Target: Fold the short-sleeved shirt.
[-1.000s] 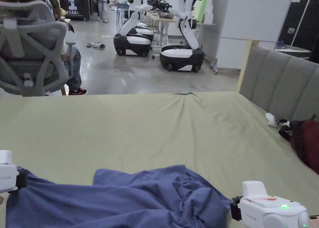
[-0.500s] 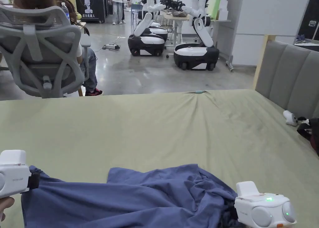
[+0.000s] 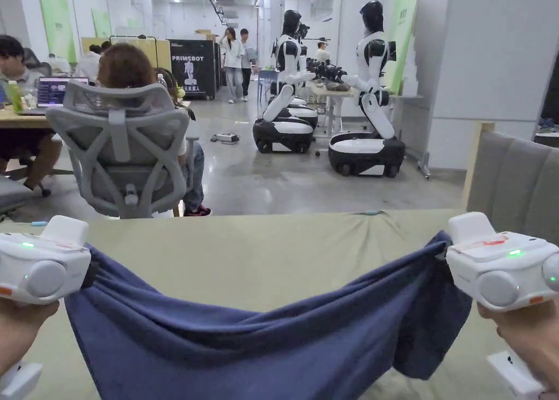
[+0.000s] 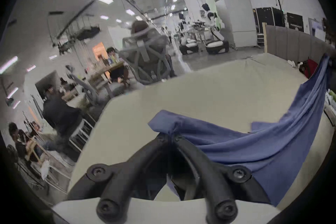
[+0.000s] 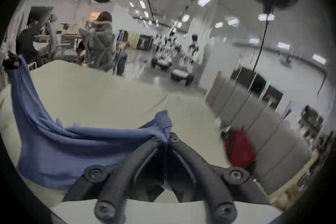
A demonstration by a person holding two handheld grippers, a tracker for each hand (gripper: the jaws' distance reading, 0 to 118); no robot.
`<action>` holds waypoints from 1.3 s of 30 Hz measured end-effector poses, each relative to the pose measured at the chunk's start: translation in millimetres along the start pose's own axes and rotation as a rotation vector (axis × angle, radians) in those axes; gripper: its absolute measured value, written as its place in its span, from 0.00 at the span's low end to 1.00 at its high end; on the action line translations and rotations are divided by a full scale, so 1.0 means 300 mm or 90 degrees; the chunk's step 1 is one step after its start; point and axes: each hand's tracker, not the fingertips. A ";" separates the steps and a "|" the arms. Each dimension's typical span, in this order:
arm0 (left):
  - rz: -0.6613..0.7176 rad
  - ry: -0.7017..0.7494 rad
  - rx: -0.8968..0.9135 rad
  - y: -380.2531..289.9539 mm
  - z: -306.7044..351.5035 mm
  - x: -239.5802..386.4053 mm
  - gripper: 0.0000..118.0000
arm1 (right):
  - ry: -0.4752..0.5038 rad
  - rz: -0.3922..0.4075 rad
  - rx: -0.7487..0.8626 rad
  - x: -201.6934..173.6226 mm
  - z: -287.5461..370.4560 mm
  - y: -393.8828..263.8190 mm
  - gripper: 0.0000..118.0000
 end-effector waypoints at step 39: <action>0.123 -0.046 0.002 -0.077 -0.074 -0.005 0.00 | -0.012 -0.087 -0.029 0.060 -0.156 -0.220 0.01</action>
